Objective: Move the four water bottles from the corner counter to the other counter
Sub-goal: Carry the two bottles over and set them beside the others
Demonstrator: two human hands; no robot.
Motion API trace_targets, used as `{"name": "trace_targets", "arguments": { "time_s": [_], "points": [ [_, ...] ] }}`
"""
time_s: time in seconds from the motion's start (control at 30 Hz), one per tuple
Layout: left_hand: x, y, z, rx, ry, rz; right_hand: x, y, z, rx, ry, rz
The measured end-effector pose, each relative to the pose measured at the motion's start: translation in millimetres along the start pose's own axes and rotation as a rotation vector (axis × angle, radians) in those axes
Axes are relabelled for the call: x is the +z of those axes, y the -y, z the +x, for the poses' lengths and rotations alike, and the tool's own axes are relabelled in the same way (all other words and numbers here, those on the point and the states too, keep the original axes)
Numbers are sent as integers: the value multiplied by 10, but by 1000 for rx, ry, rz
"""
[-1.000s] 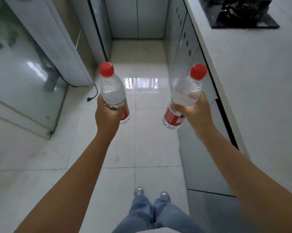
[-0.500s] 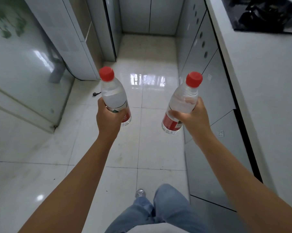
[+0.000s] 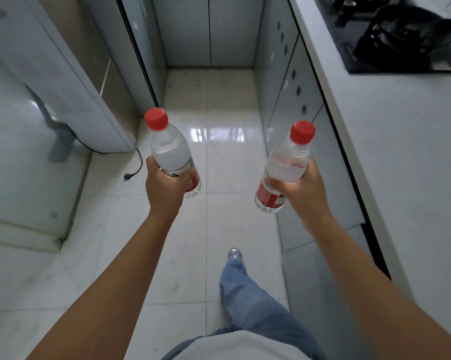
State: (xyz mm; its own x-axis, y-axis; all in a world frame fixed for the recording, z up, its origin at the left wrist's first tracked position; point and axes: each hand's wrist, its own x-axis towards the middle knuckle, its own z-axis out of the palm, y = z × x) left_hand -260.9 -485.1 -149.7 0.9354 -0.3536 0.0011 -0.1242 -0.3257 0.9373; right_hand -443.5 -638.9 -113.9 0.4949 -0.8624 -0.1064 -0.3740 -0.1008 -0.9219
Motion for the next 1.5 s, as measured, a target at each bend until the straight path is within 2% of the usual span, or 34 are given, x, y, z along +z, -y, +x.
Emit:
{"name": "trace_targets", "arguments": {
  "time_s": [0.37, 0.63, 0.97, 1.27, 1.5],
  "points": [
    [744, -439, 1357, -52, -73, -6, 132, 294, 1627, 9, 38, -23],
    [1085, -486, 2480, -34, -85, -19, 481, 449, 2649, 10, 46, -12],
    [1495, -657, 4285, -58, -34, -18, 1201, 967, 4160, 69, -12, 26],
    [1918, -827, 5593, -53, 4, -33, 1501, 1321, 5472, 59, -44, 21],
    [2472, -987, 6626, -54, -60, -19, 1675, 1496, 6773, 24, 31, 30]
  ]
}}
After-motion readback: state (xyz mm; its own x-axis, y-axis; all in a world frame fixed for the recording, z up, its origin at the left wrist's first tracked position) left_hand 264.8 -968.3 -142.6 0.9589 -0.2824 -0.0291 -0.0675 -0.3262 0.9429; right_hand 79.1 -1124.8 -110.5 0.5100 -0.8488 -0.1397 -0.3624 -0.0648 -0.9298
